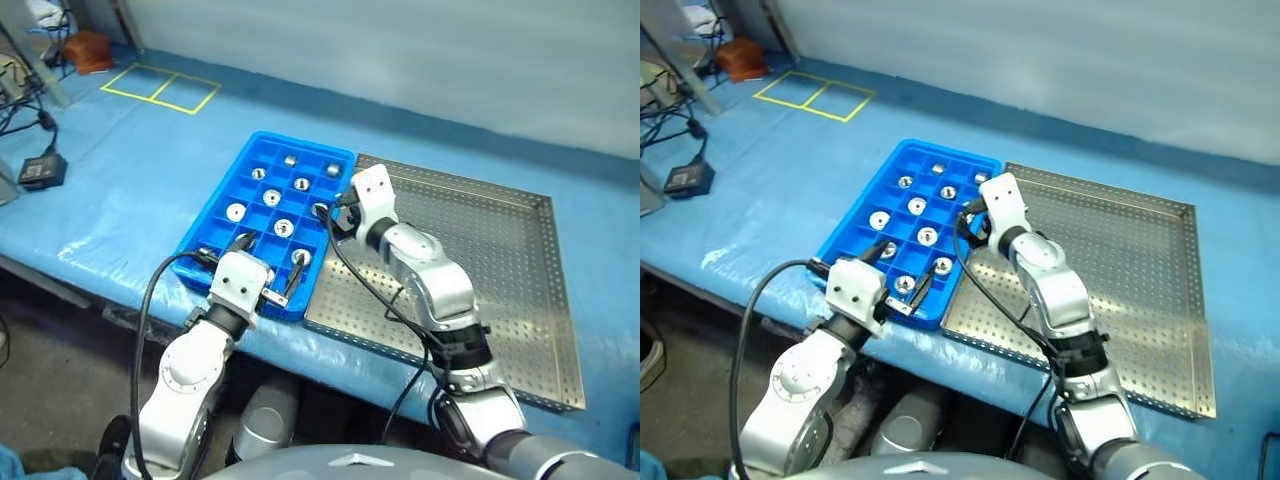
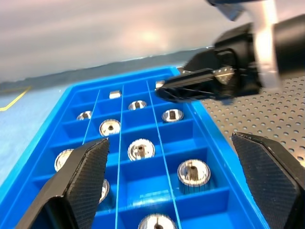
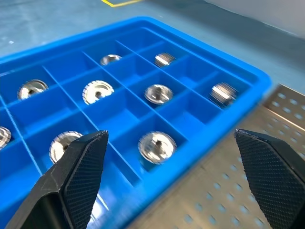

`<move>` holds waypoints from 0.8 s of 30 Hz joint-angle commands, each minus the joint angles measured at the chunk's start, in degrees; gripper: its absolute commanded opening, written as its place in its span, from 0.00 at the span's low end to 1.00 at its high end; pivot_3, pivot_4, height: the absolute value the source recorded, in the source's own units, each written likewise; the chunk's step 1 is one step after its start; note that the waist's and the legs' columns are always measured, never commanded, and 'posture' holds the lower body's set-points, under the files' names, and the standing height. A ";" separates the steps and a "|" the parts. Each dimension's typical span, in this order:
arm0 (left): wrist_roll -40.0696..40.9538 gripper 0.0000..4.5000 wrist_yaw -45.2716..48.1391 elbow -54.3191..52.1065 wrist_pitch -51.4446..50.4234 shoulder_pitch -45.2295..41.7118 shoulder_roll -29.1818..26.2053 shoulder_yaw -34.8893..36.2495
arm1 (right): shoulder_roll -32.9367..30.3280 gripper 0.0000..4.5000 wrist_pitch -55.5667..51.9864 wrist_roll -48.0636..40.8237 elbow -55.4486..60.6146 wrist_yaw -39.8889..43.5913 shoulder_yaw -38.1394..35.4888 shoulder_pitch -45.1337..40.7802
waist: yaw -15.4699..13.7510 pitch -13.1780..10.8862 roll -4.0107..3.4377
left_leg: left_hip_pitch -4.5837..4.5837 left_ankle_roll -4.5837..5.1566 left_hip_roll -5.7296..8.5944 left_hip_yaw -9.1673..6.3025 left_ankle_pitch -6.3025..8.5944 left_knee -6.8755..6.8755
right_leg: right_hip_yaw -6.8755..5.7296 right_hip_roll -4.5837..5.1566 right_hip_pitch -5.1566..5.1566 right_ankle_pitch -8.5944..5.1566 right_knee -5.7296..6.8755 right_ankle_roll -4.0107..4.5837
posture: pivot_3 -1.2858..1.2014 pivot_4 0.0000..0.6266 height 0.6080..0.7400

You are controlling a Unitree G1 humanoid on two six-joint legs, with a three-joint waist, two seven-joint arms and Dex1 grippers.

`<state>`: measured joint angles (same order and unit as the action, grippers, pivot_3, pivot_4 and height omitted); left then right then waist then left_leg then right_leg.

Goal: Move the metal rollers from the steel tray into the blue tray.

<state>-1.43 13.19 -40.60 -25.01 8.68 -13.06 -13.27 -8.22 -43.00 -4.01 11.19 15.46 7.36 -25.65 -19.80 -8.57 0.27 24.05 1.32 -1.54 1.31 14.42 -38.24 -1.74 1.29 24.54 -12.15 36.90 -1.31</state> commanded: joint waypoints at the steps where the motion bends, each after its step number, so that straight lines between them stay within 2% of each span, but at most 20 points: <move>1: 1.74 1.00 2.30 1.21 -0.59 -3.03 -0.97 1.61 | -2.38 1.00 -2.61 -0.81 8.42 0.01 -2.49 3.27 | 2.55 0.01 -0.01 | 0.00 0.00 0.00 0.00 0.00 -0.02 | 0.00 0.00 0.00 0.00 0.00 0.00 | 0.59 0.24 1.00; 8: 4.57 1.00 6.69 6.82 -0.83 -8.46 -4.62 5.68 | -7.61 1.00 -6.19 -2.17 18.37 1.20 -4.15 12.72 | 12.85 0.02 -0.04 | -0.08 0.03 0.01 -0.17 -0.01 0.00 | 0.07 -0.01 -0.12 0.16 0.05 0.29 | 0.55 0.24 1.00; 13: 4.67 1.00 8.37 10.91 0.11 -10.87 -6.46 6.20 | -10.25 1.00 -7.71 -3.17 23.85 2.35 -3.78 18.88 | 17.60 0.01 -0.02 | -0.40 0.04 -0.03 -0.16 -0.01 0.07 | 0.31 -0.01 -0.26 0.05 0.11 0.10 | 0.54 0.24 1.00; 16: 4.56 1.00 8.49 11.99 -0.98 -12.00 -6.83 6.40 | -10.74 1.00 -8.71 -3.48 25.81 2.17 -3.80 21.34 | 18.61 0.01 -0.01 | -0.47 0.05 -0.06 -0.10 -0.02 0.05 | 0.47 -0.07 -0.25 0.01 0.20 0.04 | 0.54 0.24 1.00; 24: 2.37 1.00 5.75 14.61 -2.82 -12.79 -6.85 6.99 | -11.26 1.00 -9.67 -3.36 26.80 1.23 -3.40 22.86 | 18.77 0.01 0.02 | -0.56 0.19 -0.07 0.14 -0.11 -0.01 | 0.97 -0.05 -0.23 0.09 0.28 -0.11 | 0.54 0.24 1.00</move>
<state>1.73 19.88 -25.11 -27.93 -3.52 -19.92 -7.33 -19.16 -53.06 -7.12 35.36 17.04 4.15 -2.56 -1.03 -8.56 0.29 23.49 1.52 -1.61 1.47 14.30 -38.25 -0.73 1.28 24.31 -12.04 37.17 -1.45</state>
